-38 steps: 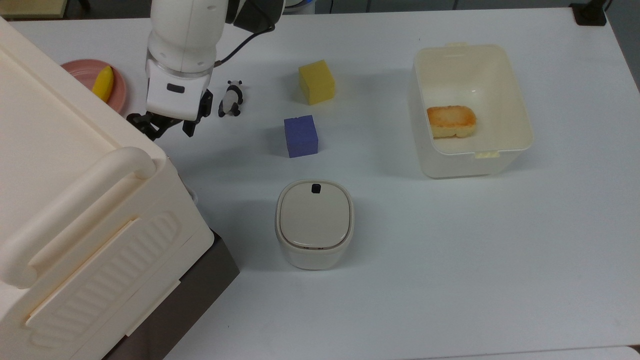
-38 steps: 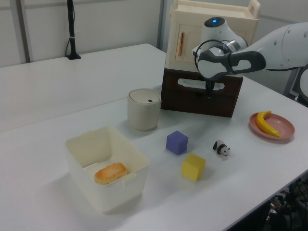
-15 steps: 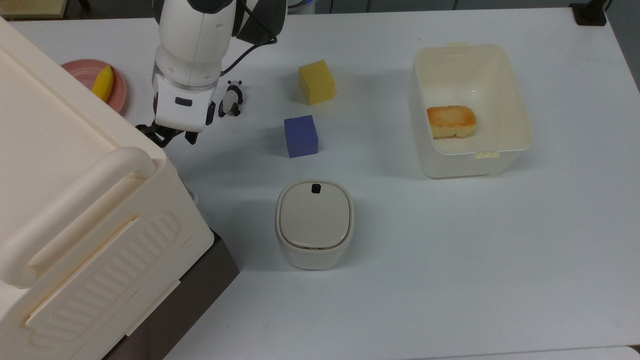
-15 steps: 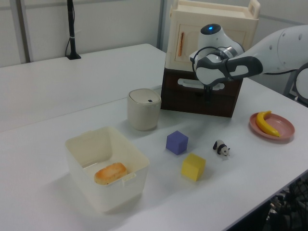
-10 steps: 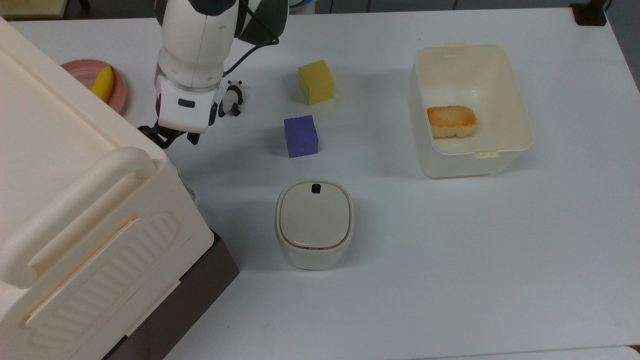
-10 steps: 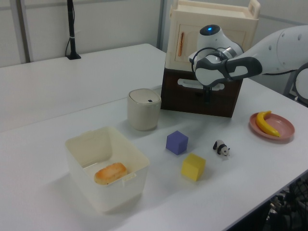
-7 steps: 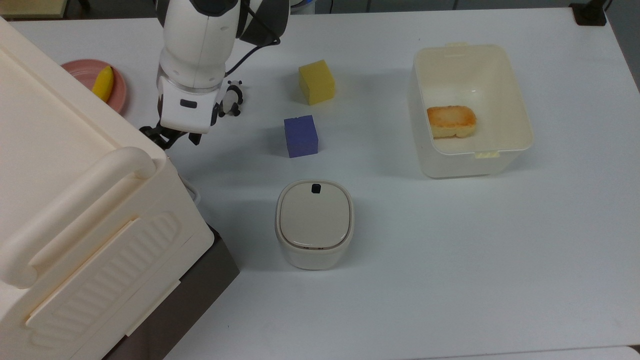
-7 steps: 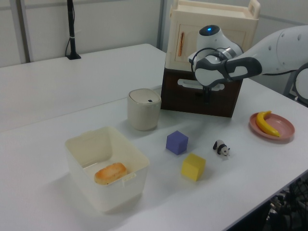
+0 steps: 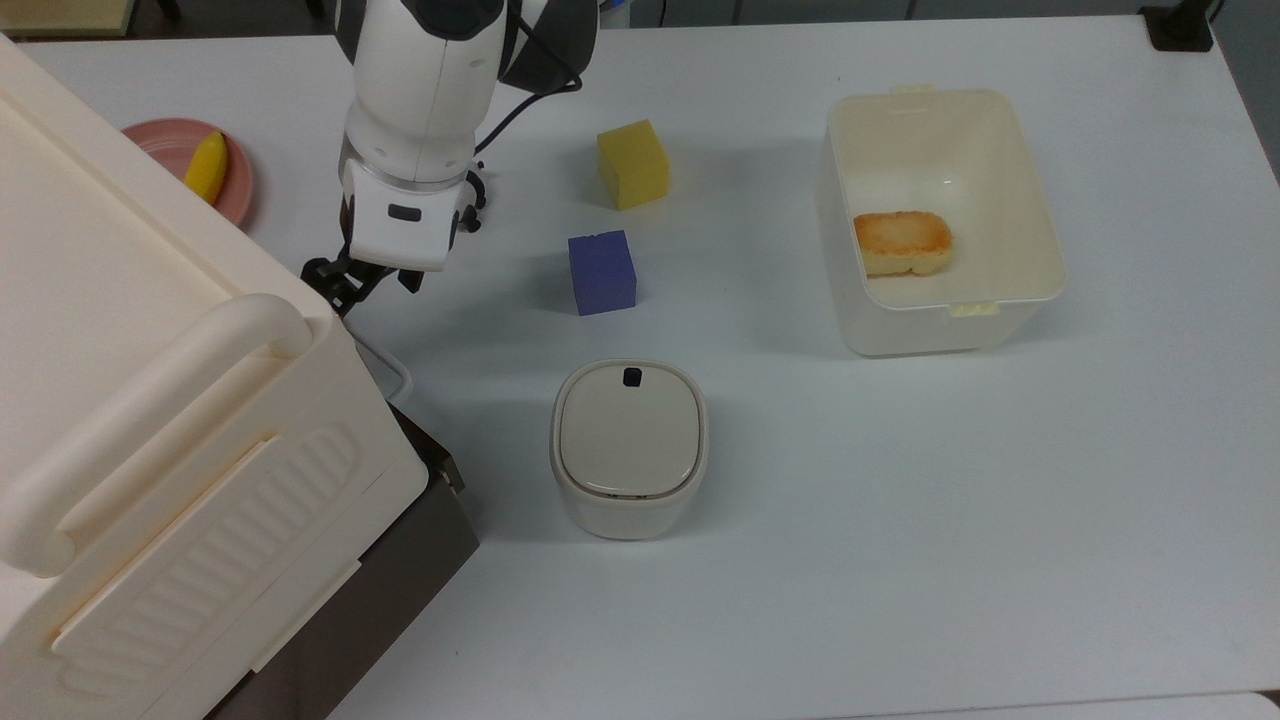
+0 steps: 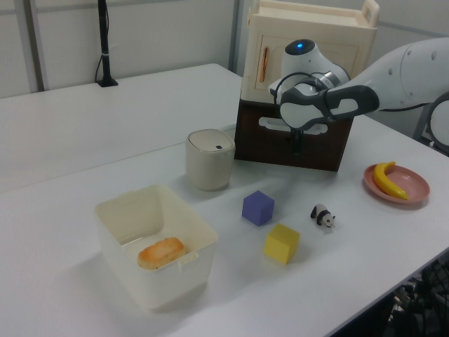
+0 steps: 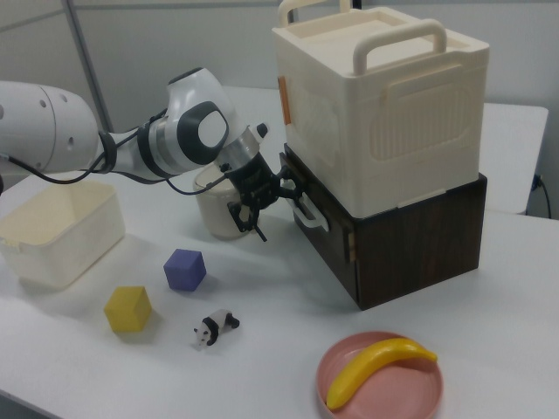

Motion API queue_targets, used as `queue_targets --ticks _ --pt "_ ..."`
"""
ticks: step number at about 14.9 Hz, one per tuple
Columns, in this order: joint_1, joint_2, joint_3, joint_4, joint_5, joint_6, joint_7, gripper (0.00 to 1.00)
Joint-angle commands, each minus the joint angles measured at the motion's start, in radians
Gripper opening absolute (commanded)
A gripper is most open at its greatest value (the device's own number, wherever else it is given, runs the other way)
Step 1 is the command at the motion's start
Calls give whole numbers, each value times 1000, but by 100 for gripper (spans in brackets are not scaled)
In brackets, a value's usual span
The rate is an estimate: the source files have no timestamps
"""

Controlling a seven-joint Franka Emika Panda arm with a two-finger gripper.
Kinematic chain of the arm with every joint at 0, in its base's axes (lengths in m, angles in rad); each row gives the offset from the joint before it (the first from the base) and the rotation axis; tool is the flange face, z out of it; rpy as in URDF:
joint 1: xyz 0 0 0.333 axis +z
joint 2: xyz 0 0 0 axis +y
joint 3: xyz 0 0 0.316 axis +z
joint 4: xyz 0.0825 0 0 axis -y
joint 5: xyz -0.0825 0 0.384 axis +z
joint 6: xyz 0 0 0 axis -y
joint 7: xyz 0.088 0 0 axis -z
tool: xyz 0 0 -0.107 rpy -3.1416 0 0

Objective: Slide the drawer open
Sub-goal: 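Pull the handle outward, sliding the brown drawer out of the unit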

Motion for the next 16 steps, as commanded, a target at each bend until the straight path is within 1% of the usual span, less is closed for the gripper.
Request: queue_targets --ticks 1,6,10,16 --pt "11 -36 10 -41 -17 -34 31 100" --pt "11 -45 27 -41 -17 -52 57 100" --pt "14 -53 30 -42 -16 -72 58 100" --pt "14 -56 67 -48 -17 -117 92 100"
